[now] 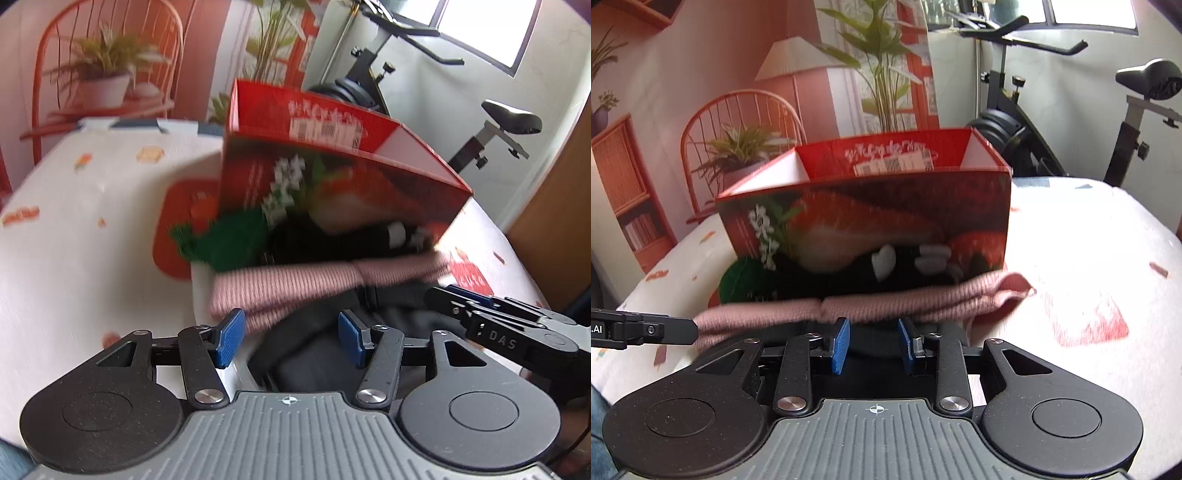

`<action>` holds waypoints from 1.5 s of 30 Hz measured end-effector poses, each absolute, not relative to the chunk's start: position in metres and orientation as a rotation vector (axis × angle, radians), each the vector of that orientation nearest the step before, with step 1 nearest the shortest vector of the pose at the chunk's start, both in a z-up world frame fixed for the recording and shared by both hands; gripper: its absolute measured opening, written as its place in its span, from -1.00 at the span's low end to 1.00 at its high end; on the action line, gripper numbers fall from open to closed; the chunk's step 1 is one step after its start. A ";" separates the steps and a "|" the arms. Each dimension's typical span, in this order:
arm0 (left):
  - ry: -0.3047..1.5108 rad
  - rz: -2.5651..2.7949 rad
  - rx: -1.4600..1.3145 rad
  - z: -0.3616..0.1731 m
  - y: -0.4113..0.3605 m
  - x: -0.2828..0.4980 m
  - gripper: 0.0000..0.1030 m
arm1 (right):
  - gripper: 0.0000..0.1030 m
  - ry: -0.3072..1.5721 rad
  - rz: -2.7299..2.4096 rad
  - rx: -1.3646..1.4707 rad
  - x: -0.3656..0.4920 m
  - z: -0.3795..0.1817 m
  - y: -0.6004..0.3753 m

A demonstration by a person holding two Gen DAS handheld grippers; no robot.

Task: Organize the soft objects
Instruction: 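Move the right gripper back to the black strap mask by the towel, then close the right gripper on the black strap mask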

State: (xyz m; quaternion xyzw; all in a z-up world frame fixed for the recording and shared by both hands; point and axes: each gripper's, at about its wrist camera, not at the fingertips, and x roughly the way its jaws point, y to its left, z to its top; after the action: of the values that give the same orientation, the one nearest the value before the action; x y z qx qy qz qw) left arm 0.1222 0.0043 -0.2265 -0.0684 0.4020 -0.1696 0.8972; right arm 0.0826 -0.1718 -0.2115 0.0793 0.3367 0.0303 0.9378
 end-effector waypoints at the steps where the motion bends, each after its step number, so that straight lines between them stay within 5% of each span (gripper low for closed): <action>1: 0.842 -0.352 -0.148 -0.230 0.005 0.121 0.14 | -0.47 0.698 0.064 0.163 0.080 -0.214 -0.171; 24: 0.915 -0.345 -0.177 -0.271 0.006 0.124 0.10 | -0.28 0.721 0.088 0.104 0.077 -0.232 -0.162; 25: 0.910 -0.341 -0.173 -0.270 0.006 0.123 0.01 | -0.28 0.721 0.088 0.103 0.077 -0.232 -0.162; 26: 0.897 -0.330 -0.164 -0.270 0.006 0.122 -0.32 | -0.28 0.721 0.088 0.103 0.077 -0.232 -0.162; 29: 0.860 -0.322 -0.139 -0.265 0.006 0.119 -0.63 | -0.28 0.715 0.089 0.102 0.076 -0.231 -0.162; 45: 0.852 -0.264 -0.153 -0.264 0.013 0.123 -0.68 | -0.21 0.618 -0.045 0.101 0.063 -0.217 -0.176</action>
State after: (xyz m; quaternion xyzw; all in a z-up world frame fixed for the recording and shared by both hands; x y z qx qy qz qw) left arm 0.1226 0.0128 -0.2638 -0.0738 0.4118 -0.1274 0.8993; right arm 0.0632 -0.1756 -0.2171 0.0498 0.3038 -0.0221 0.9512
